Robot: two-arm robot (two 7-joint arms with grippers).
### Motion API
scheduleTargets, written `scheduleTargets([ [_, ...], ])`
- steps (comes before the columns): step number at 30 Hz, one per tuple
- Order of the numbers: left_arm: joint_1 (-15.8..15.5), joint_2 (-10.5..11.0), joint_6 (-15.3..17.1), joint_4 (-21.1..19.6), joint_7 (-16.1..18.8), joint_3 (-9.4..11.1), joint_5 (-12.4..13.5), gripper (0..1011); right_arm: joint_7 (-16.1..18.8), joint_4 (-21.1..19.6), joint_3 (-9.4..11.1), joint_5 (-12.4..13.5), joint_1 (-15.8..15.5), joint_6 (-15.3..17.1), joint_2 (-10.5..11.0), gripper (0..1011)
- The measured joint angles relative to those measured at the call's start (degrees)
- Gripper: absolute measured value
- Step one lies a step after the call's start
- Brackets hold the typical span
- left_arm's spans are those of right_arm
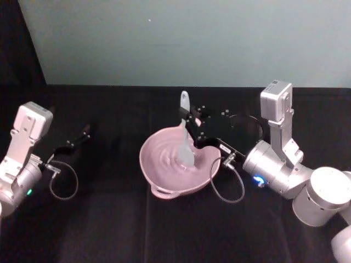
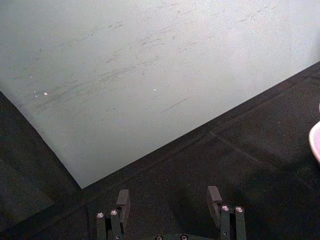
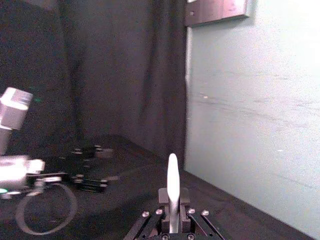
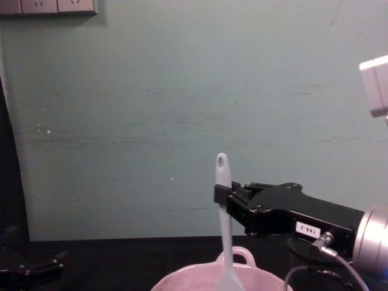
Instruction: Use the one hand to pick up the spoon and stir the clear water in the bowl.
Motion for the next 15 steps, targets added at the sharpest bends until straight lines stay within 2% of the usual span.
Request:
scheduleTargets([
  [4, 0.00, 0.00, 0.00, 0.00, 0.00, 0.00, 0.00, 1011, 1.25, -2.77, -0.74, 1.94, -1.37, 1.73, 0.69, 119],
  [8, 0.00, 0.00, 0.00, 0.00, 0.00, 0.00, 0.00, 1011, 1.54, -3.64, -2.04, 2.67, -1.55, 2.40, 0.53, 119],
  [14, 0.00, 0.00, 0.00, 0.00, 0.00, 0.00, 0.00, 1011, 0.72, -1.25, -3.69, 1.92, 0.17, 1.32, -1.26, 119],
  [15, 0.00, 0.00, 0.00, 0.00, 0.00, 0.00, 0.00, 1011, 0.12, 0.21, -3.99, 1.32, 0.96, 0.62, -2.02, 119],
])
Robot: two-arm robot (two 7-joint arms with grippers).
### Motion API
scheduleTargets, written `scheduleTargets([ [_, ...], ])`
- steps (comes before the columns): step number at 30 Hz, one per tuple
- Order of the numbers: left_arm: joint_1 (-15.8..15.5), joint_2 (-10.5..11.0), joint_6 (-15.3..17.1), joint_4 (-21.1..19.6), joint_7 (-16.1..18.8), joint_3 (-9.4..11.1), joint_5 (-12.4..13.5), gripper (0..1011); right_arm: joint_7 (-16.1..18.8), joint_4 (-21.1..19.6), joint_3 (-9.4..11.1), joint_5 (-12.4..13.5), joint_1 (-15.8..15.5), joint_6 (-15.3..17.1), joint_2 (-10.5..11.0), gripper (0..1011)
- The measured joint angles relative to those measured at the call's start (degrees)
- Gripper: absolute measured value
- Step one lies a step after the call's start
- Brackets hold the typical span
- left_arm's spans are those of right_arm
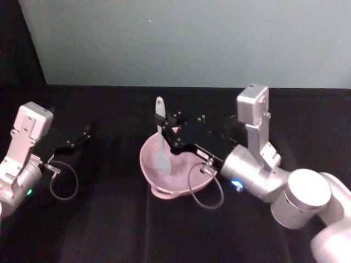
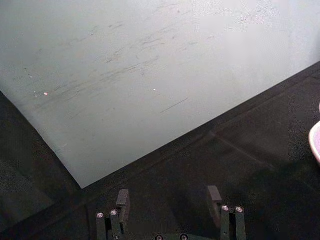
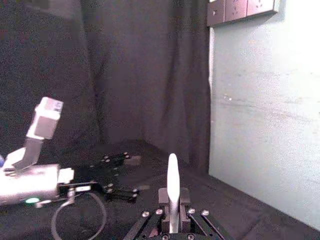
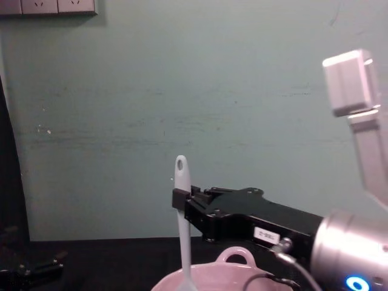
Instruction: Use the one hand to pick up the spoon and stir the clear water in the bowl.
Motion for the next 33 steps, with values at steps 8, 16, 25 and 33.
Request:
scheduleTargets([
  [8, 0.00, 0.00, 0.00, 0.00, 0.00, 0.00, 0.00, 1011, -5.05, 8.76, 1.00, -4.41, 3.93, -4.95, -3.67, 119],
  [16, 0.00, 0.00, 0.00, 0.00, 0.00, 0.00, 0.00, 1011, -7.41, 8.44, 3.88, -6.48, 3.24, -6.08, -2.54, 120],
  [25, 0.00, 0.00, 0.00, 0.00, 0.00, 0.00, 0.00, 1011, -5.03, -1.32, 7.10, -2.99, -2.41, -1.60, 1.15, 119],
  [33, 0.00, 0.00, 0.00, 0.00, 0.00, 0.00, 0.00, 1011, -3.93, -7.80, 9.94, 3.71, -5.67, 1.35, 2.18, 119],
])
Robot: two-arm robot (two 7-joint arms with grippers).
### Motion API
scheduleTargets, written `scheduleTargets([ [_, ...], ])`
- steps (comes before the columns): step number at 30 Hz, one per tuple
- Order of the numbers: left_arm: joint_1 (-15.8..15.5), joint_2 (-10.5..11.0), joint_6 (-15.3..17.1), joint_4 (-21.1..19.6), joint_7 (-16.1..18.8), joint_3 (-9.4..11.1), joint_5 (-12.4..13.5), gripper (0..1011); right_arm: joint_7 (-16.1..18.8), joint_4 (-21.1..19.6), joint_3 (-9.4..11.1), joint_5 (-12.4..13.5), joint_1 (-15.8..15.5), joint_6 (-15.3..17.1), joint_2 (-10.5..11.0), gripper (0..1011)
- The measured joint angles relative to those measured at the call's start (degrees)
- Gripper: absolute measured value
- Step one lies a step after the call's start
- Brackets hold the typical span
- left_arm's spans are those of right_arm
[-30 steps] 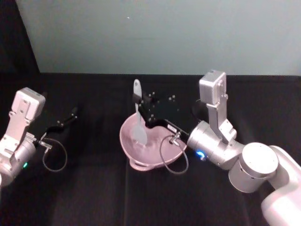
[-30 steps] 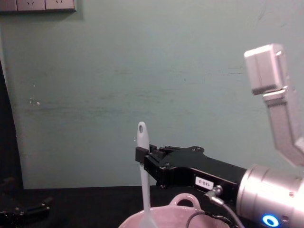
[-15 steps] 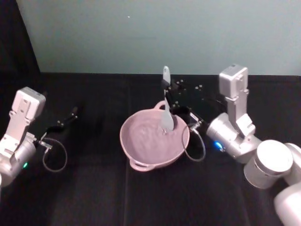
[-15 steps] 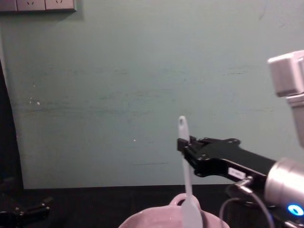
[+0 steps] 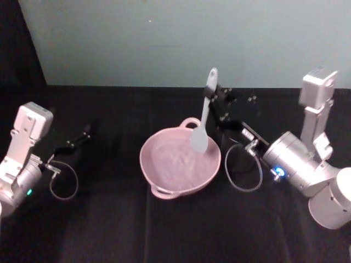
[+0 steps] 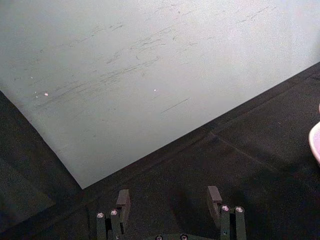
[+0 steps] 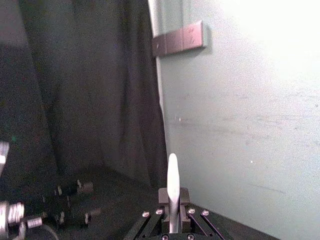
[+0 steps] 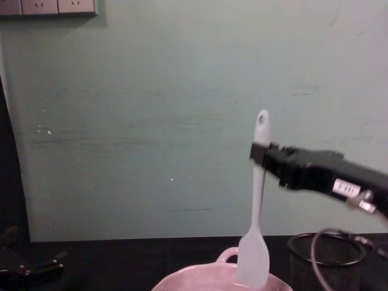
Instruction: Use the one hand to pick up the spoon and stir the clear water in the bowl.
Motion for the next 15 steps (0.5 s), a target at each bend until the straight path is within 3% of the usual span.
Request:
scheduleTargets([
  [15, 0.00, 0.00, 0.00, 0.00, 0.00, 0.00, 0.00, 1011, -1.30, -6.23, 6.38, 13.84, -0.24, 7.72, 2.20, 119],
])
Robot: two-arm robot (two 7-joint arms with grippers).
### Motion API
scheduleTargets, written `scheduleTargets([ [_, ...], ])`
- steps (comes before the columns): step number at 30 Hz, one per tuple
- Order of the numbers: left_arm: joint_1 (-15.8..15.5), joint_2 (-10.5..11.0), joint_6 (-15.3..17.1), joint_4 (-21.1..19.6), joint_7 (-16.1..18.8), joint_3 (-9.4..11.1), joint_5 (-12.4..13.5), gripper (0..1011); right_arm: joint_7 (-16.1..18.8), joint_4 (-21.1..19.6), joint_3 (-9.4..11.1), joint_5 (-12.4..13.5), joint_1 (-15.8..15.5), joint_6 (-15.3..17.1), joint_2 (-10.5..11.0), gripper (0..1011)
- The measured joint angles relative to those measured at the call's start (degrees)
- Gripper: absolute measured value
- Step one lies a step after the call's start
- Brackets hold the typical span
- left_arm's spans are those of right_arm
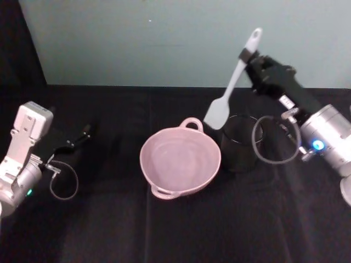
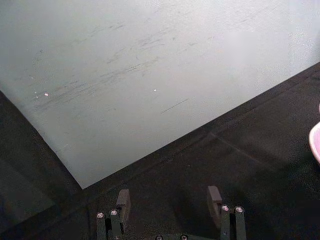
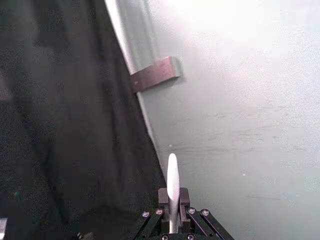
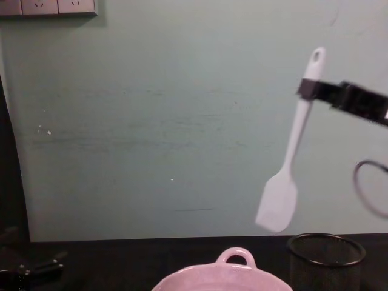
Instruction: Use the one hand to pick up the spoon and stir the clear water in the bowl.
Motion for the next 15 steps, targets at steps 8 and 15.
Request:
scheduleTargets([
  [8, 0.00, 0.00, 0.00, 0.00, 0.00, 0.00, 0.00, 1011, -2.19, 2.46, 4.71, 6.07, 1.44, 3.38, 1.81, 119],
  [15, 0.00, 0.00, 0.00, 0.00, 0.00, 0.00, 0.00, 1011, -2.88, 7.05, 5.01, 8.24, 2.31, 4.27, 2.95, 119],
])
